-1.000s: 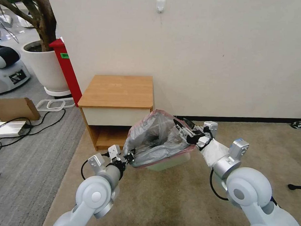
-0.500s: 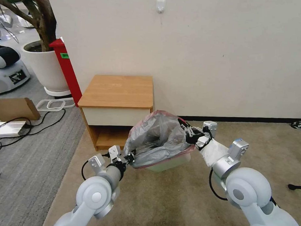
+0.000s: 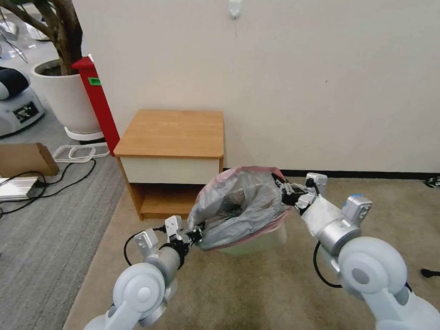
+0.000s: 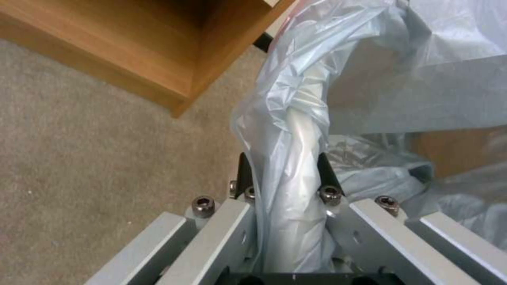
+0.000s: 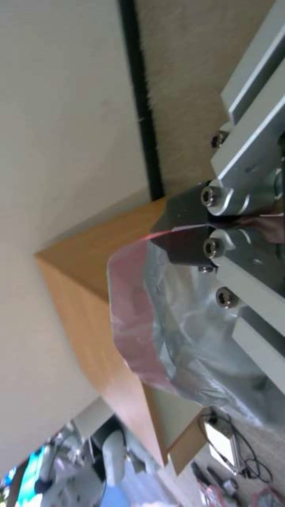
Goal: Pick up the garbage bag from the table and place it over the trash can.
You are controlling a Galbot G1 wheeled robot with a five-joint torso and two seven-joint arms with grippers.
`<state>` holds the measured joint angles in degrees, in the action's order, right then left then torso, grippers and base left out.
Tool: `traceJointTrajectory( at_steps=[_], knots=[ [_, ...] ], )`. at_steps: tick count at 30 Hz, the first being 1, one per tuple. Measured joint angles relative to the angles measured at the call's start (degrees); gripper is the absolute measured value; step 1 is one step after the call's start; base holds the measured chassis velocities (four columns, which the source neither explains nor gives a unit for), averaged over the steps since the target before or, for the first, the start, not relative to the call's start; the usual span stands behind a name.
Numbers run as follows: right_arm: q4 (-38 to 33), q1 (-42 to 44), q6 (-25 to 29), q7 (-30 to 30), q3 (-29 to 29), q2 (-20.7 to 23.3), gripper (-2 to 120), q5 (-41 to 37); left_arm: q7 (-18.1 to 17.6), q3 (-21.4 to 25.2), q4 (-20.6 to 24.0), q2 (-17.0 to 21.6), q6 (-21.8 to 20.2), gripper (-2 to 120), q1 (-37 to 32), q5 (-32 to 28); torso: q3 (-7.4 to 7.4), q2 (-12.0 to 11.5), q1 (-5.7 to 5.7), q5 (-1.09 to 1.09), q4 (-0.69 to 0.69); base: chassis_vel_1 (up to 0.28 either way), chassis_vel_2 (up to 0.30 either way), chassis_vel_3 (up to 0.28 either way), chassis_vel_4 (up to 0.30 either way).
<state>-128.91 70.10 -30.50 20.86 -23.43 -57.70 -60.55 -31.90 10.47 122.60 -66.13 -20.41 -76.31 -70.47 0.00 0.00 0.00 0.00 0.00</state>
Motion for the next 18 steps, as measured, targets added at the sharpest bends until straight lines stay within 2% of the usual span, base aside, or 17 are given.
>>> traceJointTrajectory(
  at_steps=[10,18],
  knots=[
    [-1.3,1.3,-3.4,6.2,-1.6,1.6,0,-8.2,1.9,2.0,-0.8,-0.2,-0.1,3,0.1,-2.2,0.00,0.0,0.00,0.00,0.00,0.000,0.000,0.000,0.000],
    [-1.7,3.0,-1.7,6.6,-2.0,0.6,0,-9.5,2.5,4.9,-1.1,-0.5,-0.7,3,0.2,-11.9,0.00,0.0,0.00,-0.01,0.00,0.000,0.000,0.000,0.000]
  ],
)
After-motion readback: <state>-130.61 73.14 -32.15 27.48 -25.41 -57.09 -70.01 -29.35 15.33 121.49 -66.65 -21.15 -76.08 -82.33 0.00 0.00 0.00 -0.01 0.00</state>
